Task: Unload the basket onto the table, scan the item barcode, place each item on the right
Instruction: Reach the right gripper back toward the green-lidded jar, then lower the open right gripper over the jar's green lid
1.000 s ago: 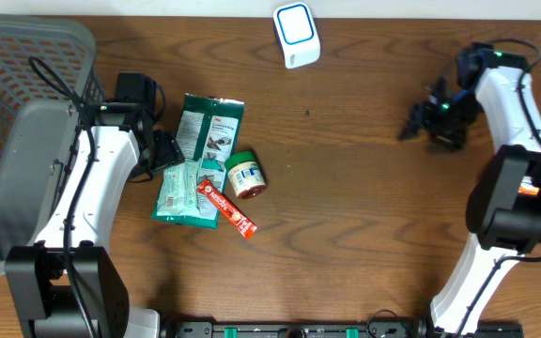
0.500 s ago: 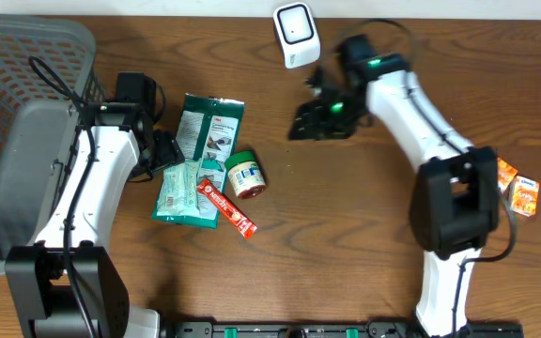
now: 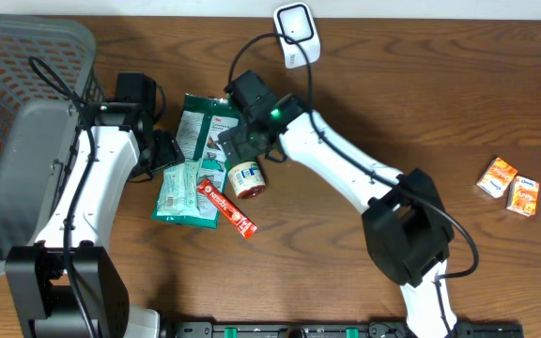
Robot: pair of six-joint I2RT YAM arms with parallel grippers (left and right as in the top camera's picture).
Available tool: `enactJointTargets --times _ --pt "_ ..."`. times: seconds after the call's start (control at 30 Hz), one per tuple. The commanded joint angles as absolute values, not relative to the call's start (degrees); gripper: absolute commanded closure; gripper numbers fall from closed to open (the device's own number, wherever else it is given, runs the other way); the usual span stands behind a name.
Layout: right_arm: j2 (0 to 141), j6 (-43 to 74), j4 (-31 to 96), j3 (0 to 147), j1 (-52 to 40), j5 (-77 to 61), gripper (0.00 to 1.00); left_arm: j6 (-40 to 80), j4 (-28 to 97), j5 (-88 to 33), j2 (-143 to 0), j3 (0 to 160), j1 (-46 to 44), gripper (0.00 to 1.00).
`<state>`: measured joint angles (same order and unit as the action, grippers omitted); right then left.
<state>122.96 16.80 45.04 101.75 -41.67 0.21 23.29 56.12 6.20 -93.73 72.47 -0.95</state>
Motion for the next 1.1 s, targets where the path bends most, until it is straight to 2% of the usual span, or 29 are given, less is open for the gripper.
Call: enactJointTargets --times 0.0,0.33,0.83,1.0,1.07 --pt "124.07 18.85 44.73 101.41 -43.42 4.47 0.01 23.16 56.25 6.70 -92.58 73.17 -0.71 0.07" --pt "127.50 18.87 45.04 101.41 -45.98 4.38 0.01 23.16 56.25 6.70 -92.58 73.17 -0.71 0.07" --pt "127.90 18.85 44.51 101.41 -46.87 4.47 0.27 23.16 56.25 6.68 -92.58 73.17 -0.71 0.07" --pt "129.40 18.85 44.45 101.41 -46.87 4.45 0.26 23.16 56.25 6.70 -92.58 73.19 -0.71 0.07" --pt "129.78 18.65 44.47 101.41 -46.87 4.51 0.33 23.16 56.25 6.70 -92.58 73.19 -0.71 0.07"
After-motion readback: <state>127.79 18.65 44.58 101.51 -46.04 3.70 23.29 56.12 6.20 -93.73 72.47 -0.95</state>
